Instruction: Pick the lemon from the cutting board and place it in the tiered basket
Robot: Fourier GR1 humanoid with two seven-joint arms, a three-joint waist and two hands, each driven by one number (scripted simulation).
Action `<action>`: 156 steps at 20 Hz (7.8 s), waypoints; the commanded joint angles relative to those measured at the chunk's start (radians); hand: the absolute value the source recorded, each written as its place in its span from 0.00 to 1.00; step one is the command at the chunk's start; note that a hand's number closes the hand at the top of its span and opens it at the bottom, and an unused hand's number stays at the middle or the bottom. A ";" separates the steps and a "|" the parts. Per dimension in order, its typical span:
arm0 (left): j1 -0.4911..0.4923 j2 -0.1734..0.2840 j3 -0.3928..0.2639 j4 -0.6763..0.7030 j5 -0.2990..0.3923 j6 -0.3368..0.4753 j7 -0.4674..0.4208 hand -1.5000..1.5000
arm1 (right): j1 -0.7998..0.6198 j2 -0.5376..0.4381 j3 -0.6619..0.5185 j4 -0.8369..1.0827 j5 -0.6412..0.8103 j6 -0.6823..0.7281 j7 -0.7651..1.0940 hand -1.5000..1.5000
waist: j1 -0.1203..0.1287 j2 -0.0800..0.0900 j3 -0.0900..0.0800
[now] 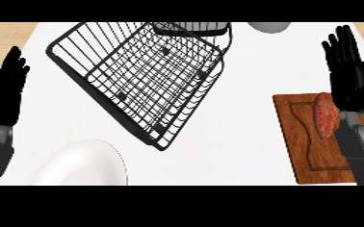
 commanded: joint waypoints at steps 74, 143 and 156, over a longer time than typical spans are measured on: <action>0.136 -0.185 -0.094 -0.269 -0.341 -0.282 -0.227 0.50 | 0.372 -0.504 0.182 -0.404 0.801 0.464 1.081 0.00 | -0.026 -0.028 -0.020; 0.190 -0.335 0.045 -0.309 -0.466 -0.451 -0.251 0.50 | 0.478 0.149 0.422 -1.291 1.525 0.535 1.189 1.00 | -0.023 -0.035 -0.023; 0.144 -0.360 0.039 -0.261 -0.468 -0.457 -0.243 0.50 | -0.266 0.447 0.396 -0.988 1.461 0.774 1.422 1.00 | -0.009 -0.035 -0.025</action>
